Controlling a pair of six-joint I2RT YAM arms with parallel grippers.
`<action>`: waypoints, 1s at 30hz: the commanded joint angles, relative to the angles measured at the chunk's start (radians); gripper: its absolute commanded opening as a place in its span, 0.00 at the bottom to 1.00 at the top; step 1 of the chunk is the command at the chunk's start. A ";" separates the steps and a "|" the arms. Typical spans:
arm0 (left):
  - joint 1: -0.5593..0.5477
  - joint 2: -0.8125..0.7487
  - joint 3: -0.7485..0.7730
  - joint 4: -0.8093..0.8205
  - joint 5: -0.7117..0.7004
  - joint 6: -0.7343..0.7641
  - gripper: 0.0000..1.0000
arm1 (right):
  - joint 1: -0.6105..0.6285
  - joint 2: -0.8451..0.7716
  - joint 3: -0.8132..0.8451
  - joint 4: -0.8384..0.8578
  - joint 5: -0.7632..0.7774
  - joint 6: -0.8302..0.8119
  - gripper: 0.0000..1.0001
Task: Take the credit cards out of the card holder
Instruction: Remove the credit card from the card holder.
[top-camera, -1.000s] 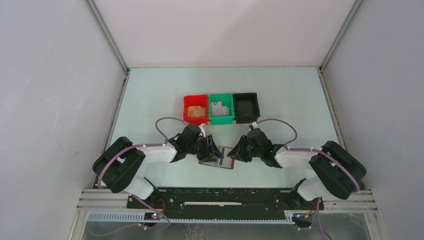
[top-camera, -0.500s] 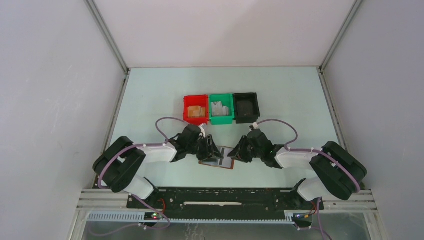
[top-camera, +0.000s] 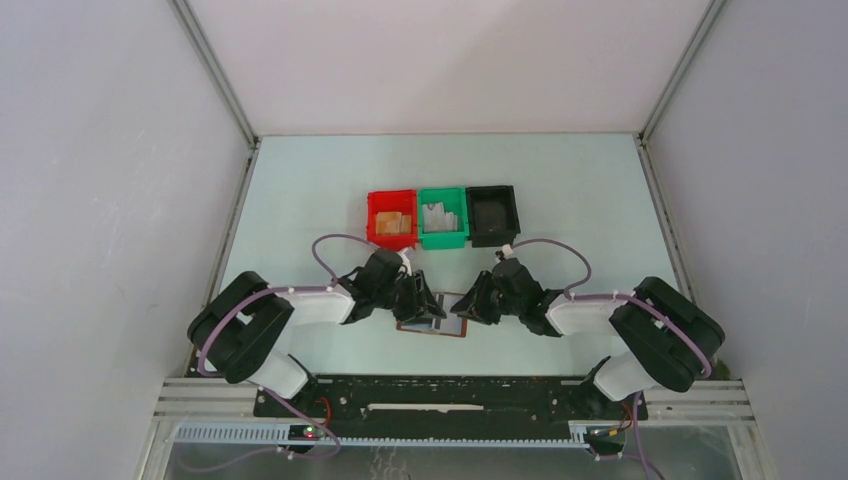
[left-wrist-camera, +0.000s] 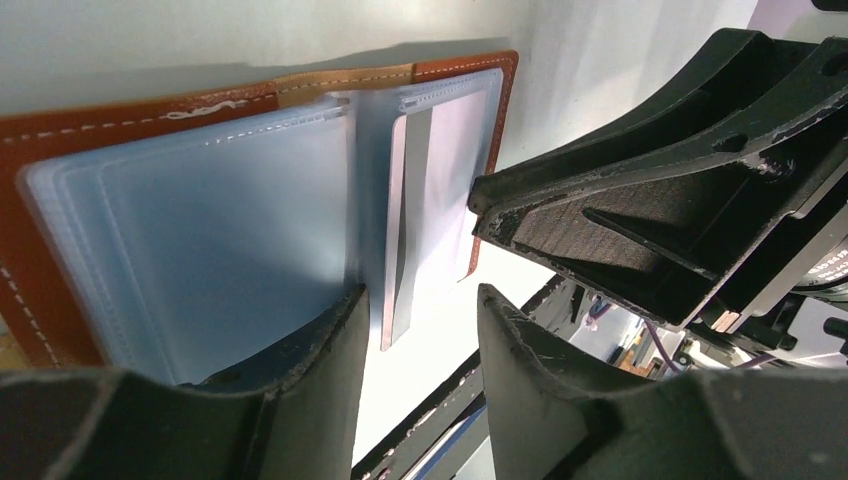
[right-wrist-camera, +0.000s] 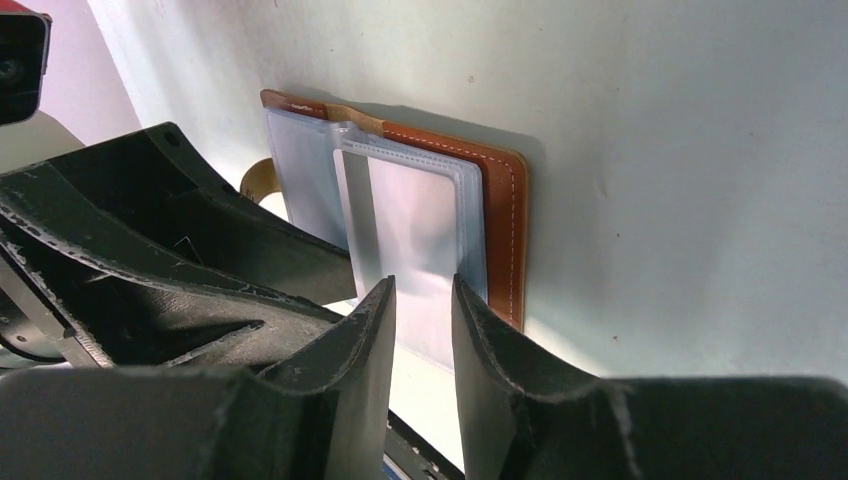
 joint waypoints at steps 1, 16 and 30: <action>-0.001 0.003 0.032 0.006 -0.014 0.034 0.48 | 0.015 0.023 -0.008 0.020 0.001 0.009 0.36; -0.001 -0.073 0.045 -0.037 -0.097 0.124 0.34 | 0.015 0.047 -0.008 0.031 -0.010 0.013 0.35; 0.023 -0.025 0.053 0.043 -0.075 0.118 0.29 | 0.015 0.046 -0.008 0.025 -0.012 0.009 0.35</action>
